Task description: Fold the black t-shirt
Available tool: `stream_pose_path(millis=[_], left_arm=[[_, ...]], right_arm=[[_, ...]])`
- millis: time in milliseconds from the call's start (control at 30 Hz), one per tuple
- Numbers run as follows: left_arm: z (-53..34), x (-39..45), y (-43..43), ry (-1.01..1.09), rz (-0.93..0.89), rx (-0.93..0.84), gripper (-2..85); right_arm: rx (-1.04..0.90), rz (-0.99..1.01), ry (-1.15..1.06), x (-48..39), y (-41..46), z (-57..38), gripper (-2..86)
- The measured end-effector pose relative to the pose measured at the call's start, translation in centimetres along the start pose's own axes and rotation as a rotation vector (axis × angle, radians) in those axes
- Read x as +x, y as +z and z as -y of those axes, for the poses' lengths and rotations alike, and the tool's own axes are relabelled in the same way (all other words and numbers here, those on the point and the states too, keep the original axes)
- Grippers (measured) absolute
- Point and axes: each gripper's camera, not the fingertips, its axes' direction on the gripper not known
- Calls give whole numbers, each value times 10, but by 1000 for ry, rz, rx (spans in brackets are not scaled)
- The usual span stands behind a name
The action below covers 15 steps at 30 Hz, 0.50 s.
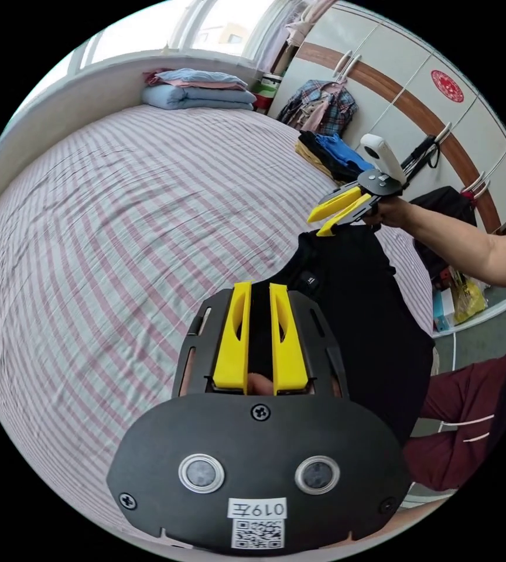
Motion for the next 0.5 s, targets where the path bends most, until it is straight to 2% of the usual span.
stream_pose_path(millis=[200,333,500], left_arm=[[-9,-14,54,41,-63,-88,7],[-19,-11,96,50,-4,-160,7],[-31,-4,129,73,89,-183,5]], right_arm=[[-102,42,-43,1,-4,13,81],[-77,-11,-38,-6,-25,11,19],[-35,-94,-7,-15,-53,3,4]])
